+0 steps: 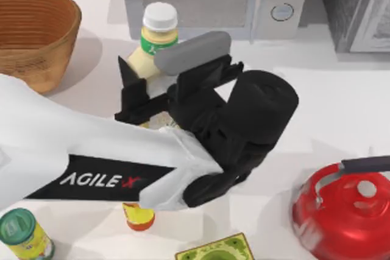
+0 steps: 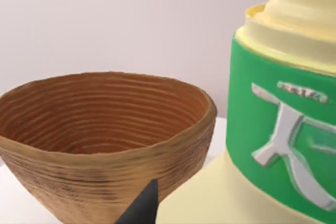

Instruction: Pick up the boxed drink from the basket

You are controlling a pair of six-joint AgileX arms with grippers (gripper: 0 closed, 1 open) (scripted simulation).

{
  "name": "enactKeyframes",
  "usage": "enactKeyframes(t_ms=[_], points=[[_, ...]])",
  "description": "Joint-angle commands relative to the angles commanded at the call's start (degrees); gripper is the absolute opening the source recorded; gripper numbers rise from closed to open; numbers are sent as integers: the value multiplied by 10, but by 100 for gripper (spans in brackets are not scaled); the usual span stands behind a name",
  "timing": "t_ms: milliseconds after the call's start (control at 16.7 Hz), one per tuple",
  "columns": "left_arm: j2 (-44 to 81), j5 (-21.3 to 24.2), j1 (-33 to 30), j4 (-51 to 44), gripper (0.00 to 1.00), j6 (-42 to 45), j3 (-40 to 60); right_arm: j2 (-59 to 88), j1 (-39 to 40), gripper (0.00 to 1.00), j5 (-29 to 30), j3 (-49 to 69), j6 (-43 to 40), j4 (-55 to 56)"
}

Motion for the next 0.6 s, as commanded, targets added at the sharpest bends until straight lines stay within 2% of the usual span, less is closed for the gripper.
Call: enactKeyframes(t_ms=[120,300,600], points=[[2,-1,1,-8,0,-8,2,0,0,100,0,0,0,0],[13,-6,6,-60,0,-65,12,0,0,100,0,0,0,0],[34,-13,25,-221,0,-261,35,0,0,100,0,0,0,0]])
